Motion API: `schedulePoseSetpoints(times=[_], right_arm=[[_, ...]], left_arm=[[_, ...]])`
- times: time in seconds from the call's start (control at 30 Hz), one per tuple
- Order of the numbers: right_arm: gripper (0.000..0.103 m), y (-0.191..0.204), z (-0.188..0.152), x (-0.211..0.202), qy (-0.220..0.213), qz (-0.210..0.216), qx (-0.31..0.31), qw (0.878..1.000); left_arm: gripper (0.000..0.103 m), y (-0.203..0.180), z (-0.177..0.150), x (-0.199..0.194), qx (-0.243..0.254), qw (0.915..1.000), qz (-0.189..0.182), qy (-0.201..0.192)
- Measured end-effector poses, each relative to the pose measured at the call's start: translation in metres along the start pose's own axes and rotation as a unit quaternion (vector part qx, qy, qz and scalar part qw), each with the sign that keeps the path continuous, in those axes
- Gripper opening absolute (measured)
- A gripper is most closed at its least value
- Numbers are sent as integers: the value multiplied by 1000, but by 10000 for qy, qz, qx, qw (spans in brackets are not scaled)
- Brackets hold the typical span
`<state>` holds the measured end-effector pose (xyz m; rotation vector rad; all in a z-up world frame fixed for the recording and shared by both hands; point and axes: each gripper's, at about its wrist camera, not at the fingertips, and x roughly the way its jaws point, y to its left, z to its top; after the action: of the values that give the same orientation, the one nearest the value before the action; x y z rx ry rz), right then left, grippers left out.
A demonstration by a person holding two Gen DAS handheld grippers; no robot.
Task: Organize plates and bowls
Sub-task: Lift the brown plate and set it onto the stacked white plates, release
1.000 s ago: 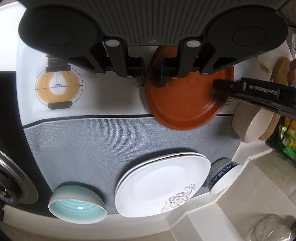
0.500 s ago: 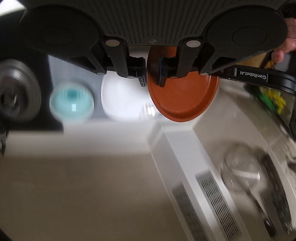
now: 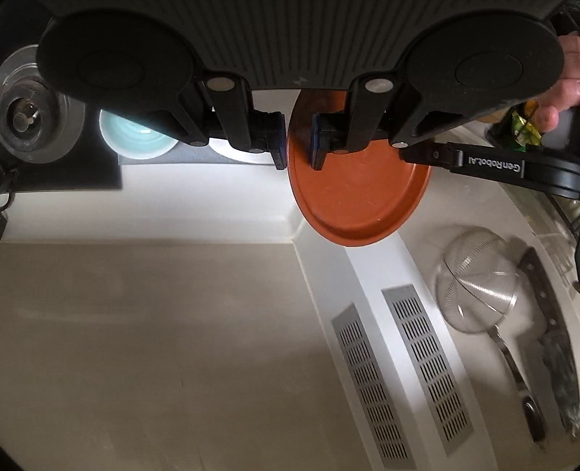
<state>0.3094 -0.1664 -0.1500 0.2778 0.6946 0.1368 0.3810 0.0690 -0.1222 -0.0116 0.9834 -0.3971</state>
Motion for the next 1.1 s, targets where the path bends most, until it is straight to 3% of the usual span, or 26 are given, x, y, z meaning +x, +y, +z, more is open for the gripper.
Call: schedulePoseSetpoints(times=[0.37, 0.63, 0.9, 1.1], right_arm=[[14, -34, -30, 90, 599, -323, 183, 9975], [15, -50, -48, 142, 930, -466, 328, 9940], [15, -51, -66, 163, 1100, -561, 371, 9917], [15, -58, -73, 177, 1156, -757, 379, 9897]], left_arm=[[30, 8, -7, 98, -16, 9976, 335, 609], [30, 23, -14, 148, -242, 9958, 412, 779], [30, 37, -28, 187, -493, 9923, 459, 1040], [28, 39, -31, 195, -527, 9935, 348, 946]])
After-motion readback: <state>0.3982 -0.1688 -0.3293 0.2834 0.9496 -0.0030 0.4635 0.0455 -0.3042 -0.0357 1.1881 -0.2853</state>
